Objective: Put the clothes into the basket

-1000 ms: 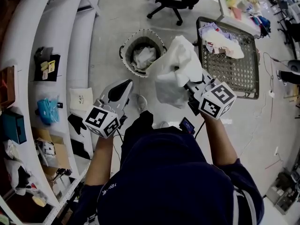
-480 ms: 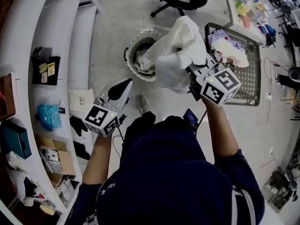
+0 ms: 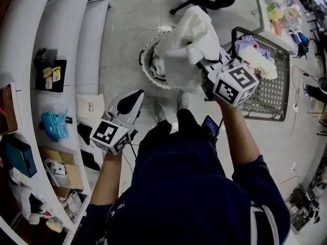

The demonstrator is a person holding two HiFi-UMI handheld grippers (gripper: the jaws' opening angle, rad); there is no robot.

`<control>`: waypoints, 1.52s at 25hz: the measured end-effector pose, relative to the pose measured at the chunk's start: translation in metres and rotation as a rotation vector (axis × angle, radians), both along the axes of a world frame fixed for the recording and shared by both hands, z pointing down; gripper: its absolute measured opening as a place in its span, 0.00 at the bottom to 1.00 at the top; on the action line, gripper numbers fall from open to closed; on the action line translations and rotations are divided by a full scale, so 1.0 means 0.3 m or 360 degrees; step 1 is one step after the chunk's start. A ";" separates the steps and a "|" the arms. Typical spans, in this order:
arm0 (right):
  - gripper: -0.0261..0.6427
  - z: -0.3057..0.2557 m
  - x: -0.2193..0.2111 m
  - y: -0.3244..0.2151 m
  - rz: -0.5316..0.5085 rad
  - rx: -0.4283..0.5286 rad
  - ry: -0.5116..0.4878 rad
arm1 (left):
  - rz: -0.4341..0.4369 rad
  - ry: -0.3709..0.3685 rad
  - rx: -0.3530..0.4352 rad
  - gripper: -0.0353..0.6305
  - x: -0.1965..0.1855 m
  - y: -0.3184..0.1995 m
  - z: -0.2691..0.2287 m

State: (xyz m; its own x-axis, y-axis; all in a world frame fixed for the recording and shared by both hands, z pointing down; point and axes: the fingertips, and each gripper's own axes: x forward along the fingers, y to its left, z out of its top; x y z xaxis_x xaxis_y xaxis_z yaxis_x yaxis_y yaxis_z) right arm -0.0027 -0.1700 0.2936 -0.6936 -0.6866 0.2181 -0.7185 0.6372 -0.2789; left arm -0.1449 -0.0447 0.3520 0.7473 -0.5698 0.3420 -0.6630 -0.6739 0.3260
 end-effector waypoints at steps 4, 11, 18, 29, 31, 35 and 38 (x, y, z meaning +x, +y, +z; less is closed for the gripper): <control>0.08 0.081 -0.026 -0.075 -0.0045 -0.0032 -0.0018 | -0.0045 -0.0040 -0.0048 0.06 0.010 -0.024 0.040; 0.08 0.307 -0.046 -0.224 -0.0059 -0.0159 -0.0078 | -0.0105 -0.0126 -0.0132 0.06 0.045 -0.041 0.094; 0.08 0.567 -0.057 -0.306 -0.0080 -0.0289 -0.0039 | -0.0164 -0.0197 -0.0205 0.06 0.058 -0.082 0.180; 0.08 0.976 -0.062 -0.375 -0.0087 -0.0507 0.0029 | -0.0128 -0.0243 -0.0331 0.06 0.153 -0.124 0.325; 0.08 1.039 -0.065 -0.387 -0.0089 -0.0541 0.0034 | -0.0140 -0.0238 -0.0350 0.06 0.155 -0.128 0.349; 0.08 1.168 -0.070 -0.407 -0.0085 -0.0608 0.0071 | -0.0151 -0.0256 -0.0412 0.06 0.159 -0.120 0.387; 0.08 1.266 -0.082 -0.412 -0.0078 -0.0660 0.0106 | -0.0183 -0.0236 -0.0433 0.06 0.162 -0.121 0.401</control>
State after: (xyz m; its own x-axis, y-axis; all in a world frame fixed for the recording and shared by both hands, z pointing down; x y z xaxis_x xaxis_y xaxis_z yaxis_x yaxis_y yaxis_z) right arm -0.0273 -0.2935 0.6733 -0.6983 -0.4978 0.5143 -0.7152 0.5147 -0.4728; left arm -0.0963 -0.0809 0.4724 0.6143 -0.5202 0.5934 -0.7832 -0.4934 0.3783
